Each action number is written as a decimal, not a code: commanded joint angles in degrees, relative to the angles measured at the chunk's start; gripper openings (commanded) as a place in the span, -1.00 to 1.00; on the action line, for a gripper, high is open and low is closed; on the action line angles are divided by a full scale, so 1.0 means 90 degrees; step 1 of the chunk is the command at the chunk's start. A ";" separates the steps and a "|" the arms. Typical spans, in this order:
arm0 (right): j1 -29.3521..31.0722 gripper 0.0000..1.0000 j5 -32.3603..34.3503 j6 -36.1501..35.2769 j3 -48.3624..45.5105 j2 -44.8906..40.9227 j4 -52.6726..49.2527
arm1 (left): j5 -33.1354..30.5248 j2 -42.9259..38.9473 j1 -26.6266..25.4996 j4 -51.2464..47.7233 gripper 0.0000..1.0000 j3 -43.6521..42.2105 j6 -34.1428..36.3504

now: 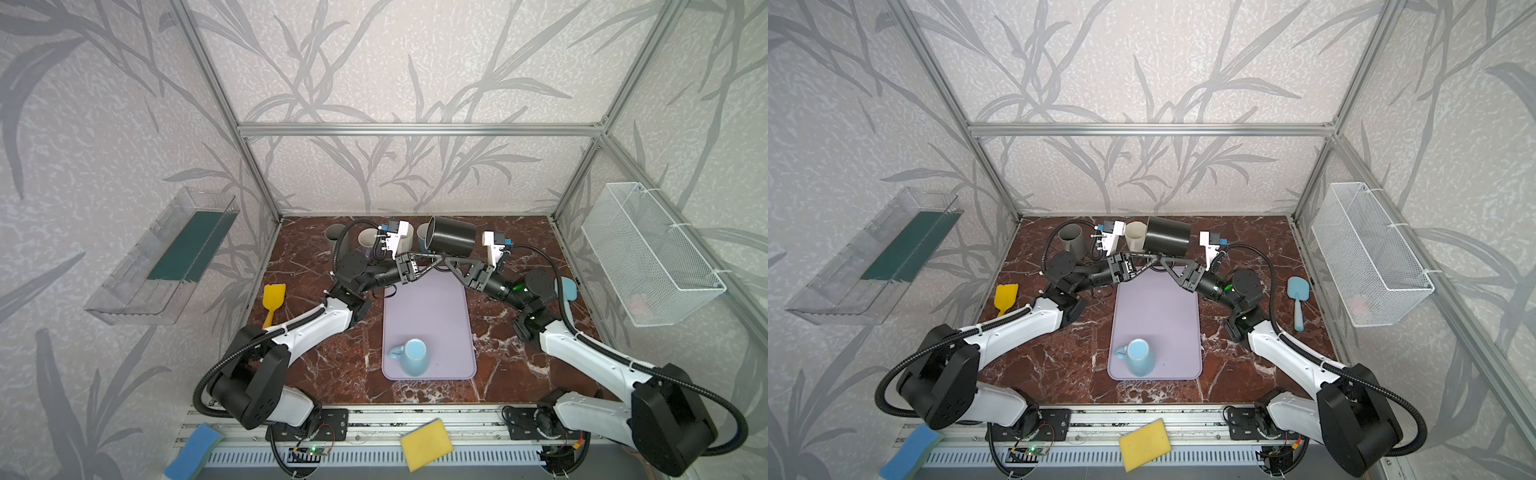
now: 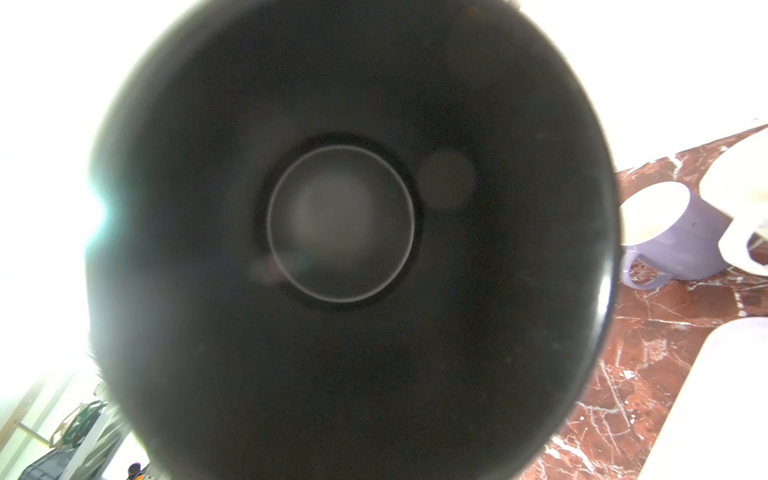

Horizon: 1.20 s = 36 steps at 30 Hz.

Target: Turn the mug right side up

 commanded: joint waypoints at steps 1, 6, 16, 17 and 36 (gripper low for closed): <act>0.0037 -1.00 0.0105 -0.0485 0.0223 -0.0321 -0.0170 | 0.0073 -0.0318 -0.0015 0.0276 -0.71 0.0039 0.0109; 0.0036 -1.00 0.0135 -0.0771 0.0232 -0.0589 -0.0641 | -0.0004 -0.0497 0.0020 -0.0082 -0.45 0.0014 0.0330; 0.0036 -1.00 0.0253 -0.1122 0.0262 -0.0886 -0.1424 | -0.0232 -0.0892 0.0092 -0.1013 -0.02 -0.0080 0.0849; 0.0032 -1.00 0.0252 -0.1129 0.0267 -0.0896 -0.1447 | -0.0273 -0.0939 0.0092 -0.1186 0.01 -0.0088 0.0962; 0.0037 -1.00 0.0510 -0.1781 0.0361 -0.1183 -0.2684 | -0.0909 -0.1756 0.0259 -0.2488 0.06 -0.0604 0.1583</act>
